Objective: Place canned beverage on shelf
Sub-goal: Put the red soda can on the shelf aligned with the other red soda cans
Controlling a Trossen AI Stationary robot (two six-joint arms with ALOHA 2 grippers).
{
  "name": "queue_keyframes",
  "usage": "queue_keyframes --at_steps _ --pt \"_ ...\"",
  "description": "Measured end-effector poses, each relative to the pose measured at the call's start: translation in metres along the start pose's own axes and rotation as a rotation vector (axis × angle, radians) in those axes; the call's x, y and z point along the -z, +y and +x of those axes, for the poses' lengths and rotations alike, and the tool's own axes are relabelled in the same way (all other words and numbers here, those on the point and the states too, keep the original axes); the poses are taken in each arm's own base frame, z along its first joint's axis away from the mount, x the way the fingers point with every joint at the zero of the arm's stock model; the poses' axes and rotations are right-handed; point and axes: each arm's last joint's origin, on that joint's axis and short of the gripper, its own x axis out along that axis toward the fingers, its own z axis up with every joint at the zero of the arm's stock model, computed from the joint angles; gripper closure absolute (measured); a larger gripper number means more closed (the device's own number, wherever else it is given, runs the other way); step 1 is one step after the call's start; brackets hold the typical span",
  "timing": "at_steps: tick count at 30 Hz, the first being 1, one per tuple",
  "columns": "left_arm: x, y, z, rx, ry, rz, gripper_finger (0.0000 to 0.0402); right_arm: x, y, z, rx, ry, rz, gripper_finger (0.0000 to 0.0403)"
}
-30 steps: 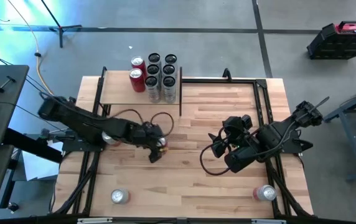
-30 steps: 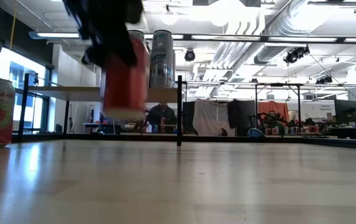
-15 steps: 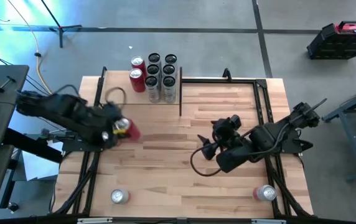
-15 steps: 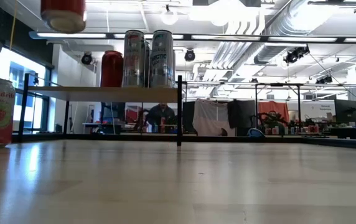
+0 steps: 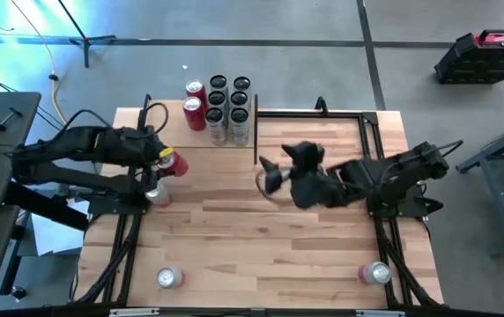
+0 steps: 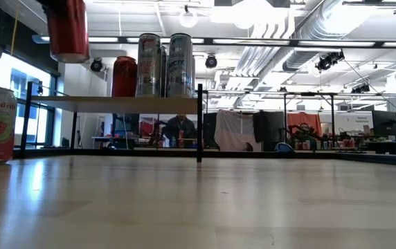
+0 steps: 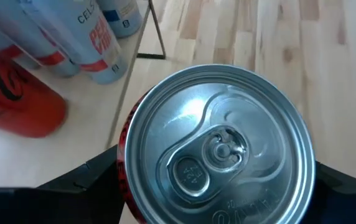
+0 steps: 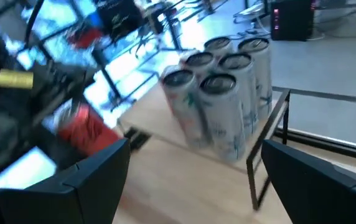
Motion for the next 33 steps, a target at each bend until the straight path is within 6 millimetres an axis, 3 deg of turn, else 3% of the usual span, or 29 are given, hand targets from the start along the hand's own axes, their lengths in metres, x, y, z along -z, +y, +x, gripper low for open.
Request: queue_keyframes --at_steps 5,12,15,19,33 --pt "-0.01 0.012 0.02 0.025 0.097 0.092 0.0108 -0.008 0.01 0.028 -0.033 -0.039 0.043 0.0054" --pt "-0.016 0.039 0.035 0.05 0.139 0.127 0.0108 -0.002 0.024 0.048 -0.07 -0.081 -0.001 0.0054" --pt "-0.016 0.043 0.032 0.15 0.061 0.138 0.0108 -0.002 0.024 0.051 -0.088 -0.062 0.024 0.0054" --pt "-0.018 0.051 0.024 0.122 -0.031 0.13 0.0108 -0.001 0.025 0.049 -0.095 -0.059 -0.005 0.0054" --pt "-0.022 0.089 0.062 0.044 0.076 -0.032 0.0108 -0.014 0.011 0.073 -0.064 -0.056 -0.154 0.0054"
